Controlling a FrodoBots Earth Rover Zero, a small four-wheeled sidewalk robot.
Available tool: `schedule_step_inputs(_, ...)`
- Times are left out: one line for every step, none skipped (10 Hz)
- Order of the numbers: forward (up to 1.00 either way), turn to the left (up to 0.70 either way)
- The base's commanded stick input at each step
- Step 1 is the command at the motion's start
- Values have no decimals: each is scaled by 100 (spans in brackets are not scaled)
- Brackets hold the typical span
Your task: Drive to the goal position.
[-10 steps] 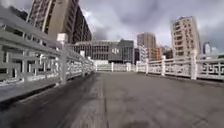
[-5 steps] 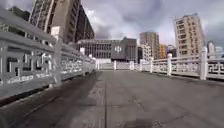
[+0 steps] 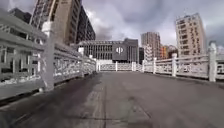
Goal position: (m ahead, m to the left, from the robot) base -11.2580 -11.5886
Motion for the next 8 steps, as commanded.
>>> schedule_step_inputs(70, 0)
schedule_step_inputs(70, 0)
schedule_step_inputs(70, 0)
schedule_step_inputs(70, 0)
schedule_step_inputs(70, 0)
schedule_step_inputs(70, 0)
schedule_step_inputs(70, 0)
schedule_step_inputs(70, 0)
